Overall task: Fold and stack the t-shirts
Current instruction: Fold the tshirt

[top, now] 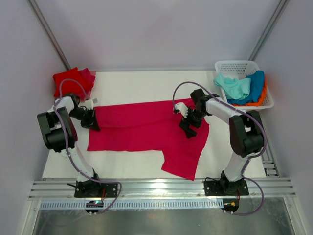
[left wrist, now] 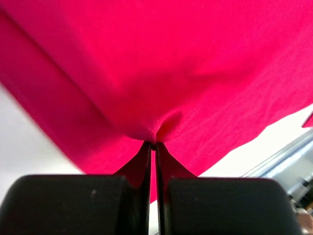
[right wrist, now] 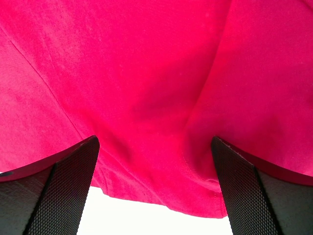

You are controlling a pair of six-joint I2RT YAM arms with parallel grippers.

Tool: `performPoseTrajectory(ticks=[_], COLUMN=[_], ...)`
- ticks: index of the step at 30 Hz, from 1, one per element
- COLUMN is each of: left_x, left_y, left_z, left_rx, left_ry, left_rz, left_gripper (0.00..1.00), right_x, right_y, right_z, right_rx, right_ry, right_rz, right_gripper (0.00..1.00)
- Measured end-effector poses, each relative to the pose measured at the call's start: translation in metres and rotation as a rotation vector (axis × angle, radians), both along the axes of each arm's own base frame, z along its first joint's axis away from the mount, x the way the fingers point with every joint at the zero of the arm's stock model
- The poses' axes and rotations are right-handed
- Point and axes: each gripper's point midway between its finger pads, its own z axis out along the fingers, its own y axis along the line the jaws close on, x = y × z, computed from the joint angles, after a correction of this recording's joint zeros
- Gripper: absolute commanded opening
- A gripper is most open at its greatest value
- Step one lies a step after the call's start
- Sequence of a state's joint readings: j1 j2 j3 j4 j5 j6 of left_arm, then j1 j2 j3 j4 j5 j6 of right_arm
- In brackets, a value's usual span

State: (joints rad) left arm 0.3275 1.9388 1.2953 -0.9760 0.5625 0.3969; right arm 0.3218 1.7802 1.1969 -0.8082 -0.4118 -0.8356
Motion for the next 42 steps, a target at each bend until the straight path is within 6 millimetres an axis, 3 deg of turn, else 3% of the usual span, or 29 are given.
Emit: performPoseTrajectory(ticks=[10,20,30,38,42], left_x=[0.042,0.042,0.045,0.048,0.049], left_y=[0.031,0.041,0.037,0.035,0.033], left_z=[0.042,0.045,0.048,0.05,0.051], left_rx=[0.135,0.166,0.137,0.122,0.11], left_ry=[-0.162,-0.166,-0.193,-0.206,-0.21], left_rz=[0.011,0.025,0.03,0.03,0.031], left_gripper=[0.0,0.0,0.0,0.0,0.0], right_x=[-0.001,0.0,0.005,-0.006,-0.014], right_y=[-0.001,-0.001,0.001,0.014,0.018], right_z=[-0.003,-0.006,-0.006,0.007,0.001], right_rx=[-0.006,-0.011,-0.011,0.056,0.044], right_ry=[0.01,0.015,0.007,0.052,0.081], right_rz=[-0.001,-0.001,-0.039,0.021,0.048], right_gripper=[0.99,0.99,0.99,0.99,0.99])
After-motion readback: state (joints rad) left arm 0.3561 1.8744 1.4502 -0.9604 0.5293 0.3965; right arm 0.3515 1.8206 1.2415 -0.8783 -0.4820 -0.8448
